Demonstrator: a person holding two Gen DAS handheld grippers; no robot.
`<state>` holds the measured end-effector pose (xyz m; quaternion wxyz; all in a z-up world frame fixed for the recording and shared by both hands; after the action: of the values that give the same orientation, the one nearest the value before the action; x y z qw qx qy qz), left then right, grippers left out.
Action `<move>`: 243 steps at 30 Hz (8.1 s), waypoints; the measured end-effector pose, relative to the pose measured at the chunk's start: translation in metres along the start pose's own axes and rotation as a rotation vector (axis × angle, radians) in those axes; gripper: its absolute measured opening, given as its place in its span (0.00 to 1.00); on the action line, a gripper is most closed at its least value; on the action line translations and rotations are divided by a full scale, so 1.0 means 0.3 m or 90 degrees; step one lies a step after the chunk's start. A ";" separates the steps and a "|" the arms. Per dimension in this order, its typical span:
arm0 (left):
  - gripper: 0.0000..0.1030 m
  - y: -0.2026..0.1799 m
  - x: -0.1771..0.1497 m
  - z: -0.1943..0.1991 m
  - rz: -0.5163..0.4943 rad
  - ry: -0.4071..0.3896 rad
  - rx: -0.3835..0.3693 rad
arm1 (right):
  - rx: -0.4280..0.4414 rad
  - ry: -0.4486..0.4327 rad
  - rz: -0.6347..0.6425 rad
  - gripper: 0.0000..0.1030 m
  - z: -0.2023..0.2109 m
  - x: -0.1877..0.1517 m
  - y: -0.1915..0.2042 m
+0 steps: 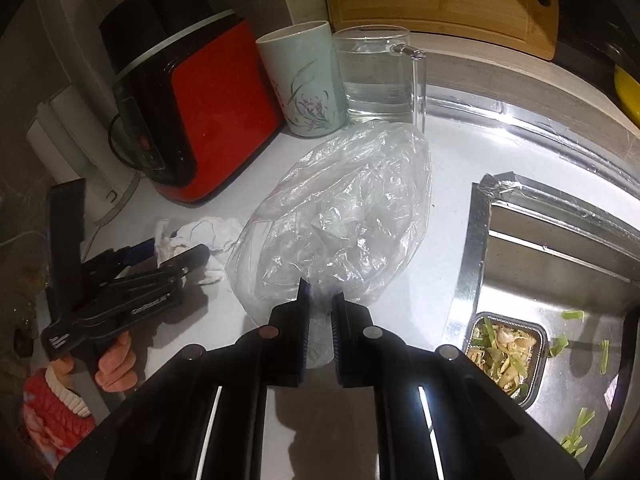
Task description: Collect trash
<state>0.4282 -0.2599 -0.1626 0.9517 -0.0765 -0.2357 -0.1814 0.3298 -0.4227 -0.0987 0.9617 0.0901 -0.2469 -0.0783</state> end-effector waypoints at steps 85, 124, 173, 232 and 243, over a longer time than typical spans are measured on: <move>0.23 -0.279 -1.538 0.743 0.064 0.083 0.003 | 0.025 0.152 0.179 0.67 0.230 -1.570 0.183; 0.84 -0.408 -1.480 0.612 0.066 0.079 0.007 | -0.006 0.074 0.164 0.86 0.543 -1.518 0.081; 0.92 -0.054 -0.846 1.079 0.174 -0.118 0.123 | -0.023 -0.024 0.210 0.98 0.619 -0.699 0.406; 0.92 -0.110 -0.789 1.559 0.377 -0.285 0.358 | 0.132 -0.175 0.374 0.98 0.962 -0.416 0.504; 0.92 -0.103 -0.780 1.552 0.369 -0.284 0.356 | 0.130 -0.174 0.373 0.98 0.961 -0.412 0.507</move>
<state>0.0277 -0.1085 0.1363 0.8732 0.0835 -0.4436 0.1838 0.0978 -0.2897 0.1250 0.8873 0.0999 -0.3953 0.2153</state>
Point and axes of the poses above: each gripper's, at about its wrist camera, not at the fingertips, and z roughly against the way its jaws point, y to its left, x to its top, the point moved 8 cm from there along -z, roughly the way its jaws point, and after that the axes turned 8 degrees about y, right-handed, at the moved point
